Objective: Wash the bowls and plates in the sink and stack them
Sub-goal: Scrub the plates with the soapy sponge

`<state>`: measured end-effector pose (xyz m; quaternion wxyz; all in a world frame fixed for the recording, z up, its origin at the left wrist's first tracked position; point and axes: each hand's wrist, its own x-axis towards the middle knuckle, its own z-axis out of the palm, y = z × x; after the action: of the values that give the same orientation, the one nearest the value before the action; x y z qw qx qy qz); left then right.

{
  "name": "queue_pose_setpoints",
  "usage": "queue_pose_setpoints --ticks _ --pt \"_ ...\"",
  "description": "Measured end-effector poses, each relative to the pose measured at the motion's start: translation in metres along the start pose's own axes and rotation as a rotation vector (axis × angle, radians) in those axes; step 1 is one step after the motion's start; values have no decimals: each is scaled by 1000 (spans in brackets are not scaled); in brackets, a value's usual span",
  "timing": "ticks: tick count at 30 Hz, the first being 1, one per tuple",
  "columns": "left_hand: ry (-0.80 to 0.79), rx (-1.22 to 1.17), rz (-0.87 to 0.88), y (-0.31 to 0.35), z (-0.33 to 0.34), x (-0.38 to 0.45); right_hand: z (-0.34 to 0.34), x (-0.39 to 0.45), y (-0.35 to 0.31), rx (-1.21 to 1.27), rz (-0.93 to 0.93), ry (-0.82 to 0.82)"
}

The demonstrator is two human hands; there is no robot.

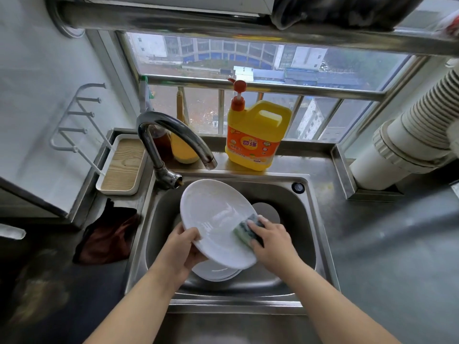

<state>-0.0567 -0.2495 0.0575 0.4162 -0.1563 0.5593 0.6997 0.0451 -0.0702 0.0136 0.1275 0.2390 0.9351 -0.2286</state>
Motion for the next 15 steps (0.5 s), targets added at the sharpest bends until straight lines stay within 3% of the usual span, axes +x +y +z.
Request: queue_pose_setpoints --ticks 2,6,9,12,15 --pt "-7 12 -1 0 2 1 -1 -1 -3 34 29 19" --pt "-10 -22 21 -1 3 5 2 -19 -40 250 -204 24" --pt "-13 -44 21 -2 0 3 9 -23 -50 306 -280 16" --pt "15 -50 29 -2 -2 3 12 -11 -29 221 -214 20" --pt "11 -21 19 -2 -2 -1 10 3 -2 25 17 21"
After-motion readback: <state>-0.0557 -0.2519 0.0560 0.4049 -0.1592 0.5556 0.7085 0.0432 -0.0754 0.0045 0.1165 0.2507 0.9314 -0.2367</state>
